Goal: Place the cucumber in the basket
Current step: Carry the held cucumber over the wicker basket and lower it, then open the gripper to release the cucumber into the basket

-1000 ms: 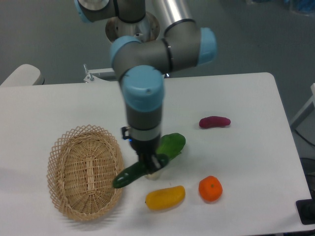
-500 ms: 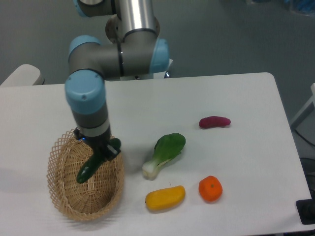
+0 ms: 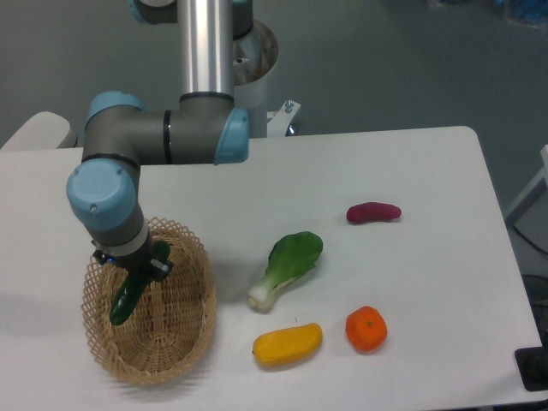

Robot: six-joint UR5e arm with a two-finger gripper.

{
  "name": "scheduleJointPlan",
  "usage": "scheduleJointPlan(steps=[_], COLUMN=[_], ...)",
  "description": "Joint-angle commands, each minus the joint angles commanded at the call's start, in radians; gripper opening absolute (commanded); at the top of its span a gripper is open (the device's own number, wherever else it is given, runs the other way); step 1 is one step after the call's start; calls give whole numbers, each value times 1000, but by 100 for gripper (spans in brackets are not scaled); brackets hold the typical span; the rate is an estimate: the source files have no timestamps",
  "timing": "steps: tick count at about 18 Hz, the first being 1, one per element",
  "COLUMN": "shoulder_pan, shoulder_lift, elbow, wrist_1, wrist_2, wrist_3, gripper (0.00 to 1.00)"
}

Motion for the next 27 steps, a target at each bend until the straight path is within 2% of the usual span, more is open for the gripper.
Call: scheduleJointPlan(steps=[4, 5, 6, 7, 8, 13, 20, 23, 27], shoulder_pan=[-2, -2, -2, -2, -2, 0, 52, 104, 225], shoulder_lift=[-8, -8, -9, -9, -8, 8, 11, 17, 64], elbow=[-8, -11, -11, -11, -11, 17, 182, 219, 221], wrist_1=[2, 3, 8, 20, 34, 40, 35, 34, 28], wrist_2=[0, 0, 0, 0, 9, 49, 49, 57, 51], wrist_3=[3, 3, 5, 5, 5, 15, 34, 187, 467], gripper=[27, 32, 47, 74, 98, 100, 100, 100, 100])
